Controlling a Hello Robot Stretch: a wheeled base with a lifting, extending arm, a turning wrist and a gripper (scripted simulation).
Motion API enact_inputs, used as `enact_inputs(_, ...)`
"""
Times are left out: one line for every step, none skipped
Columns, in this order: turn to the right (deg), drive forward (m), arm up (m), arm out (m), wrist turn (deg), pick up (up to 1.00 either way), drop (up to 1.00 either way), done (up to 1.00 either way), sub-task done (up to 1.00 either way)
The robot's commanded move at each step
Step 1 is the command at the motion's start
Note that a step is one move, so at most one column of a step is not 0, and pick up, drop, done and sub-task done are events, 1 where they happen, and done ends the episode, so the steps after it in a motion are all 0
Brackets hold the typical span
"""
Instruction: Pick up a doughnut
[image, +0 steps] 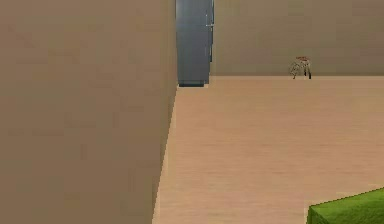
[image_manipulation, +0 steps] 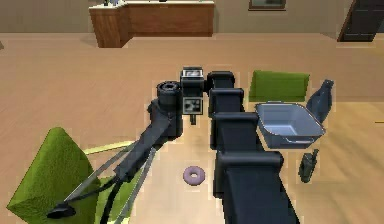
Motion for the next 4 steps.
enact_inputs(0.0, 0.00, 0.00, 0.00, 45.0, 0.00, 0.00, 0.00, 0.00)
enact_inputs(0.0, 0.00, 0.00, 0.00, 45.0, 0.00, 0.00, 0.00, 0.00)
enact_inputs(0.0, 0.00, 0.00, 0.00, 45.0, 0.00, 0.00, 0.00, 0.00)
enact_inputs(0.0, 0.00, 0.00, 0.00, 9.0, 0.00, 0.00, 0.00, 0.00)
